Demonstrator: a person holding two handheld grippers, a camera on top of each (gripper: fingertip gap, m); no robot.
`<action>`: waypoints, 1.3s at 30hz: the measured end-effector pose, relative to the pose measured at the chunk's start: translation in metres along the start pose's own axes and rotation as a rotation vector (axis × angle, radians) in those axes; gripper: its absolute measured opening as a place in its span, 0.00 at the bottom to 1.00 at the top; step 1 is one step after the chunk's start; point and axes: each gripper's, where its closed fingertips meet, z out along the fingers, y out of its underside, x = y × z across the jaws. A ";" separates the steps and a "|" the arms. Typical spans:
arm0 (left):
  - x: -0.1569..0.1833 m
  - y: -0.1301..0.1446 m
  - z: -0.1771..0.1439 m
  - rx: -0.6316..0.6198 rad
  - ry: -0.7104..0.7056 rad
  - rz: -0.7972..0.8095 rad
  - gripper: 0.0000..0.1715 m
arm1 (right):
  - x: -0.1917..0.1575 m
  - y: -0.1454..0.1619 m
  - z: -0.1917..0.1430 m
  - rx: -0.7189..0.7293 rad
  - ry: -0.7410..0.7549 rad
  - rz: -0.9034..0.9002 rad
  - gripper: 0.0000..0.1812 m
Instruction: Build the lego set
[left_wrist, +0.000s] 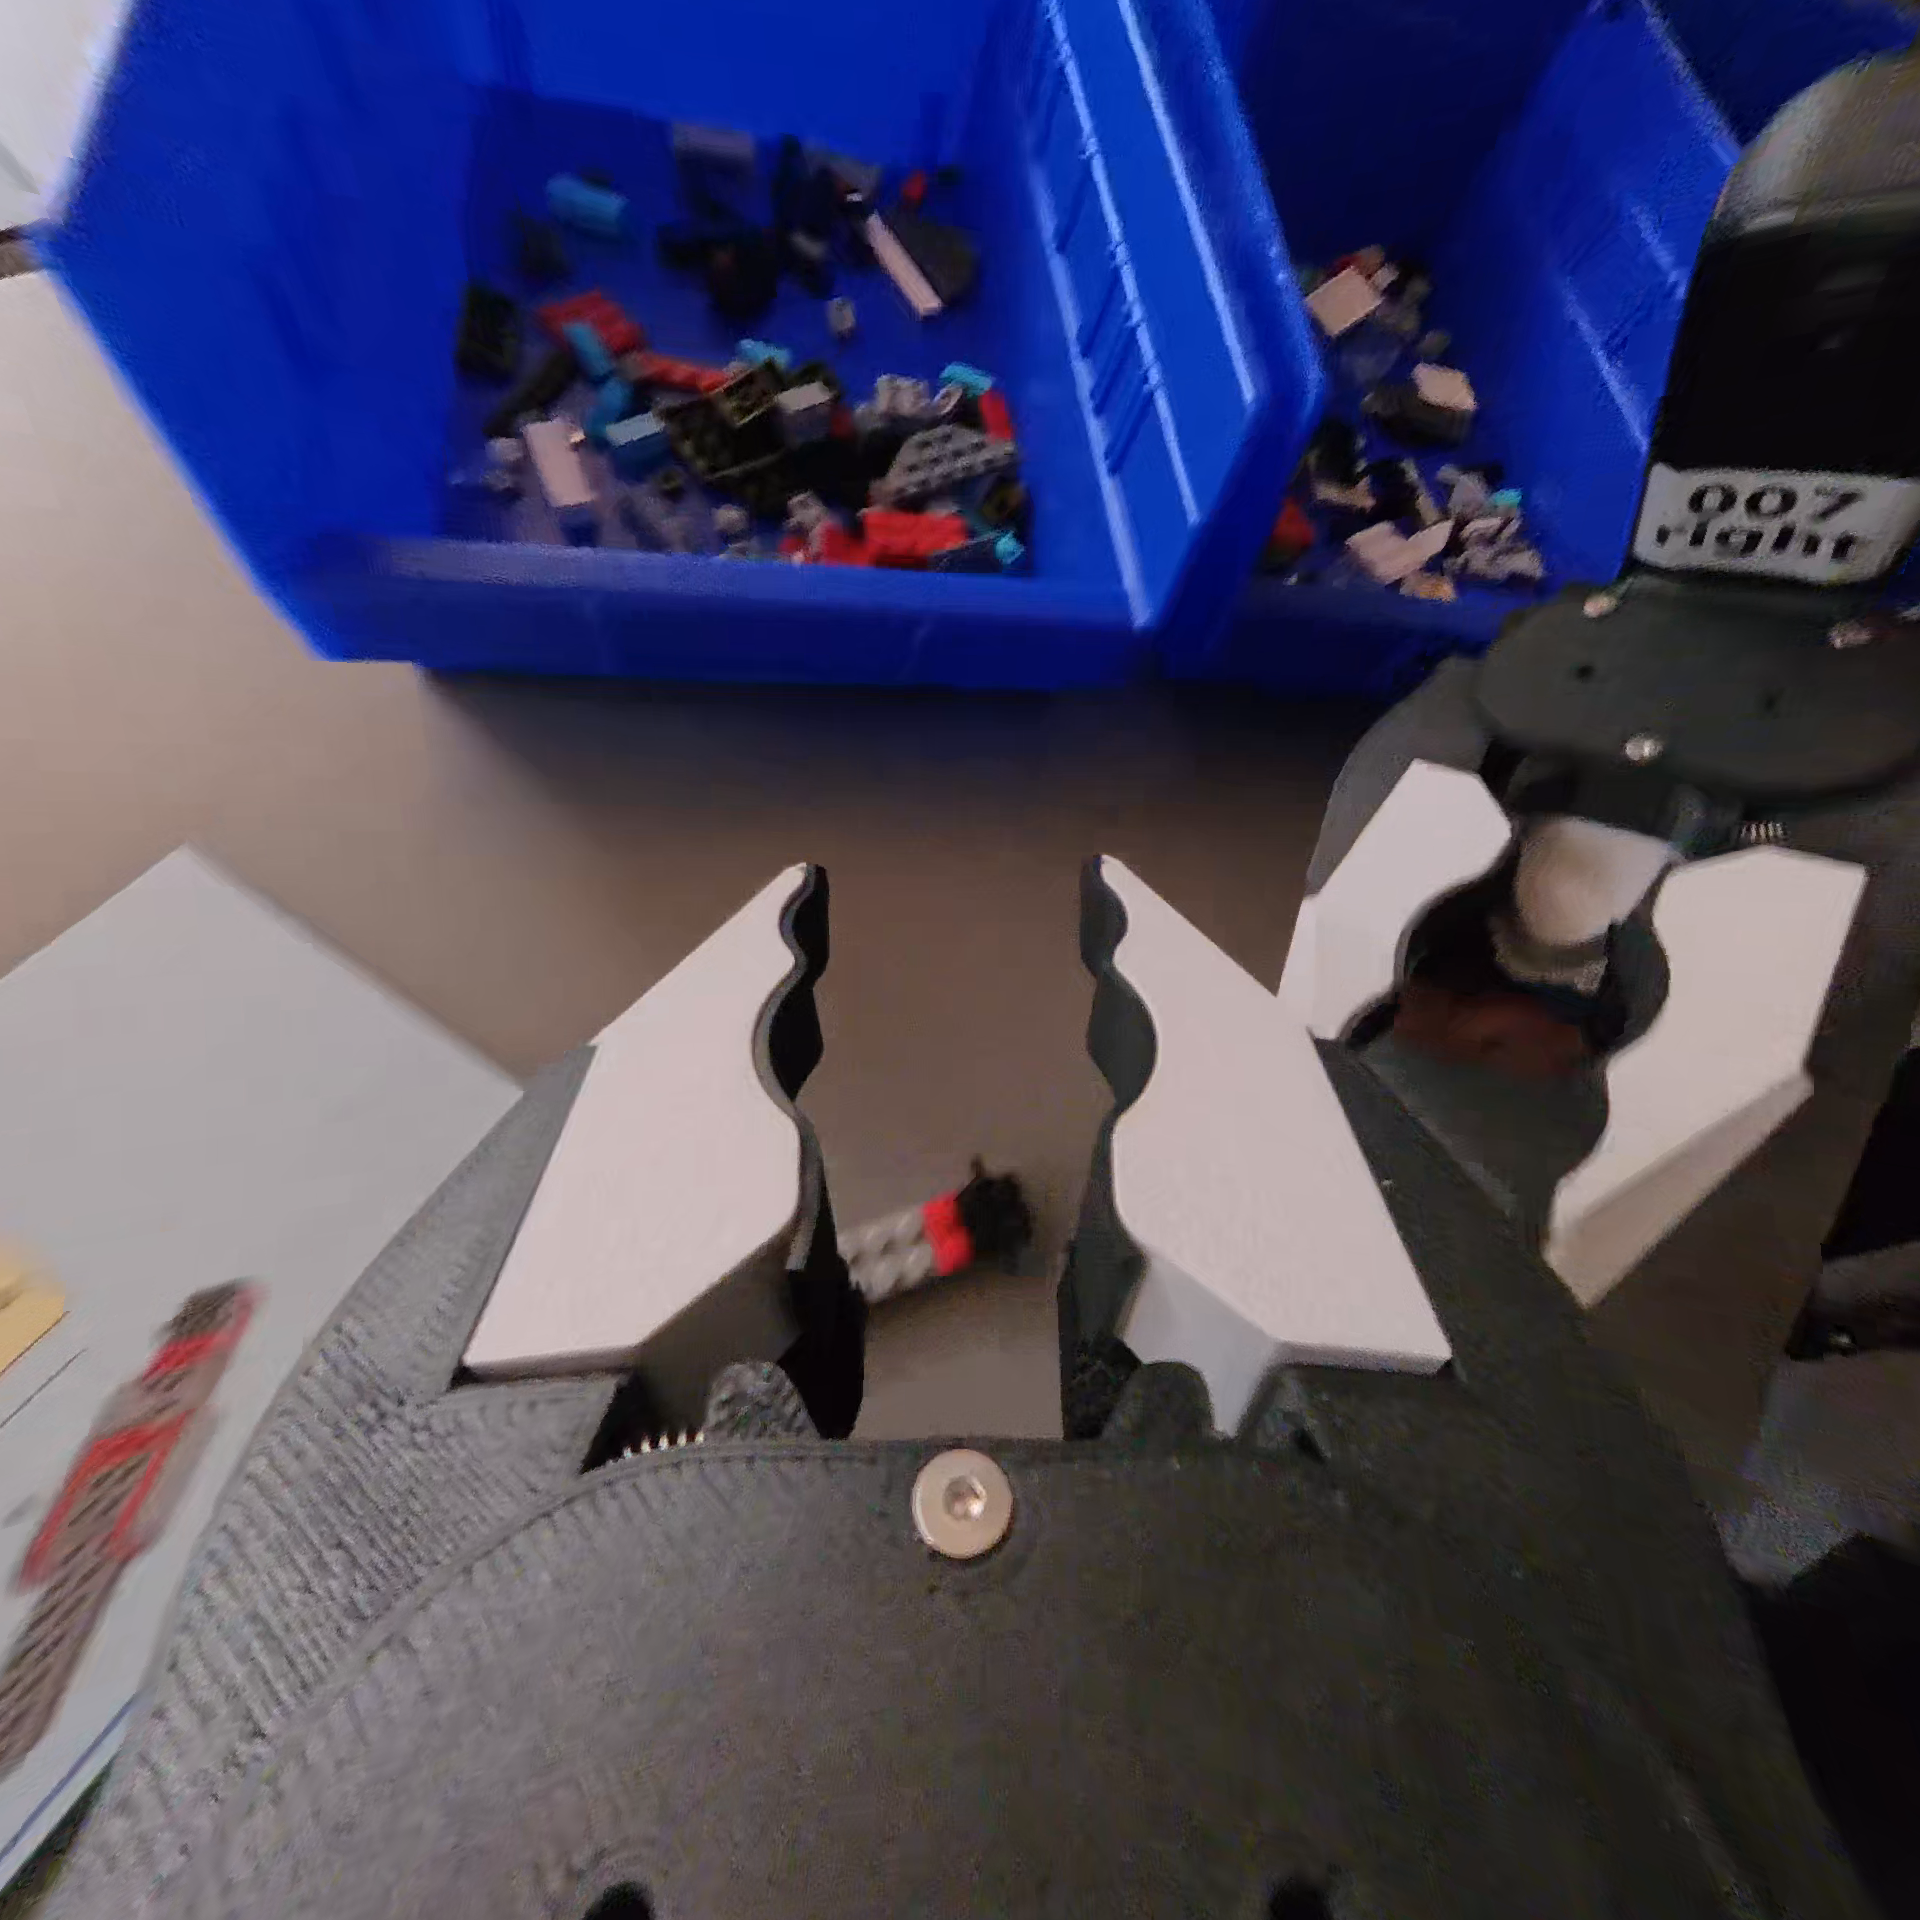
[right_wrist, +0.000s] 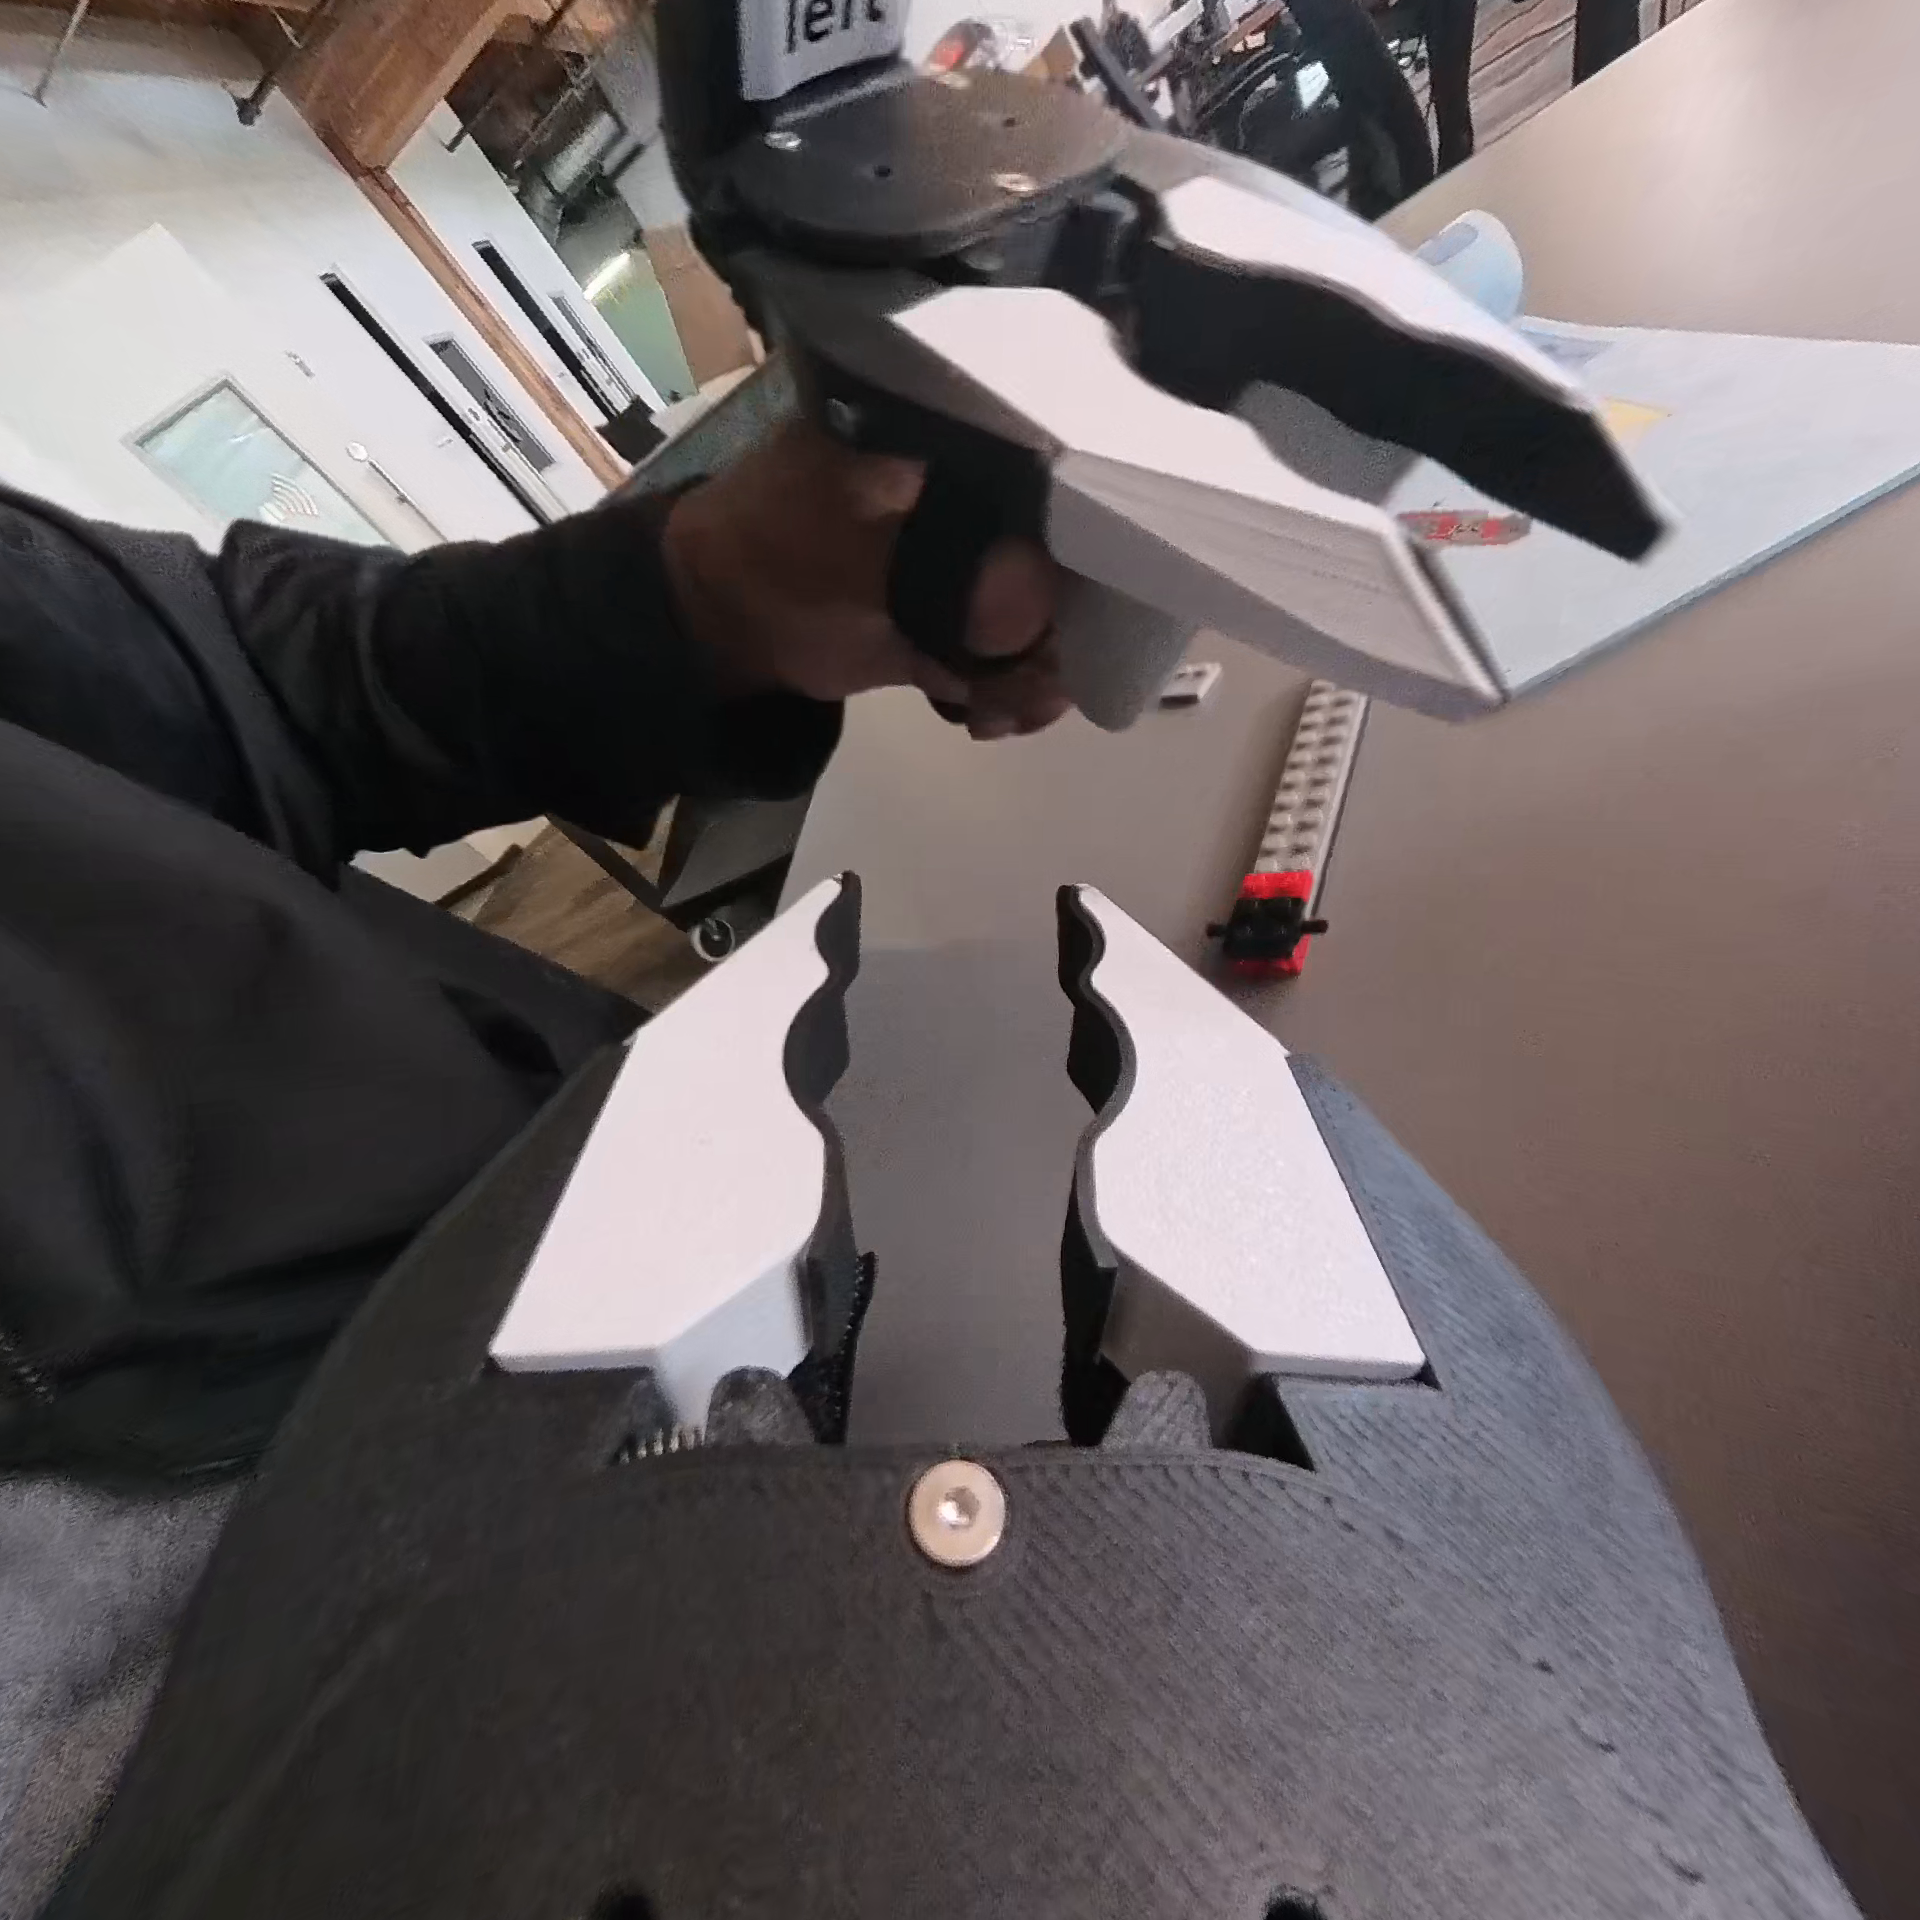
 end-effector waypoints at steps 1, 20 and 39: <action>0.006 -0.002 0.010 0.005 0.011 -0.008 0.28 | -0.001 0.002 -0.003 -0.001 0.007 -0.005 0.22; 0.039 0.030 0.077 -0.240 -0.072 0.142 0.28 | -0.018 0.016 -0.025 -0.002 0.016 -0.032 0.22; 0.111 -0.174 0.068 -0.140 0.222 0.651 0.29 | -0.016 0.019 -0.020 -0.037 -0.005 -0.001 0.22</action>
